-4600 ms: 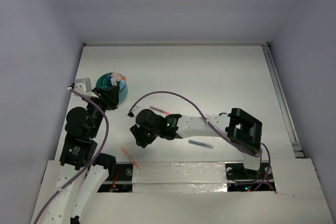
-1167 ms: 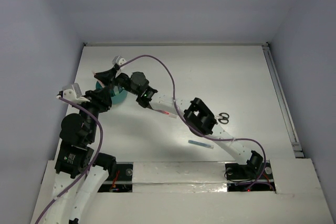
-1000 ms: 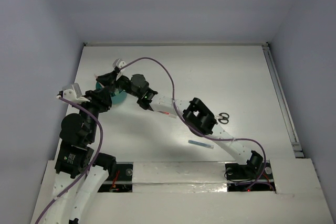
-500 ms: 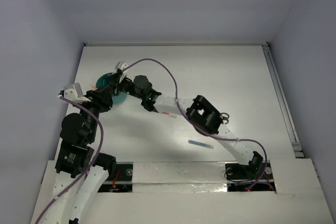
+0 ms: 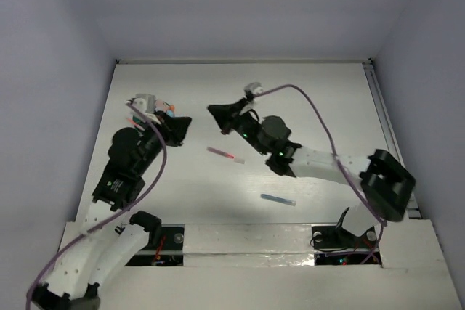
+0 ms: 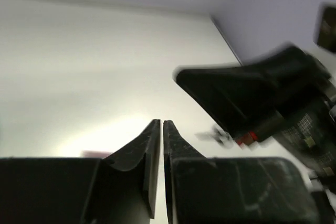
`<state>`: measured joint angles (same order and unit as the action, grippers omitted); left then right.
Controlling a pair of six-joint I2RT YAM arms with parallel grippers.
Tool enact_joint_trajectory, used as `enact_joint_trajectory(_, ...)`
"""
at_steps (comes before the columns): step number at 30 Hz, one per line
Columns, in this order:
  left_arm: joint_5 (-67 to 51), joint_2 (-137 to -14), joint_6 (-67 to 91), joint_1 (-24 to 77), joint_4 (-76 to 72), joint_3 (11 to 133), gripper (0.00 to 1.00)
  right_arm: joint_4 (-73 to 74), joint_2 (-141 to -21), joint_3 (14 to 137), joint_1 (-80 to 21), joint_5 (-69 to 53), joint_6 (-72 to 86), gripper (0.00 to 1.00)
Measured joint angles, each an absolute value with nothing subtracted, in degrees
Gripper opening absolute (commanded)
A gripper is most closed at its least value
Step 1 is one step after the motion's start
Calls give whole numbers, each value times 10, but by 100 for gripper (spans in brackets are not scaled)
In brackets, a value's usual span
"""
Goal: Sort the stationery into containers
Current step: Pick up the pen from the center of the board.
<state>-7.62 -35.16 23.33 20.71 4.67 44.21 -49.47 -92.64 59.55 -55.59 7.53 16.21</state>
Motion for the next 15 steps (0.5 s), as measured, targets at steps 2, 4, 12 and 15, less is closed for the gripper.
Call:
enact_joint_trajectory(2,-65,-385,247,296,22,426,0,-463,-850,508,-547,142,183,0)
enact_joint_trajectory(4,-41,-424,249,404,6,417,0,-398,-776,441,-538,205,208,0)
enact_joint_trajectory(12,83,-694,179,695,-67,435,12,-97,-308,306,-510,377,275,0)
enact_joint_trajectory(15,76,-781,140,714,-87,448,26,-29,-200,338,-509,430,269,0)
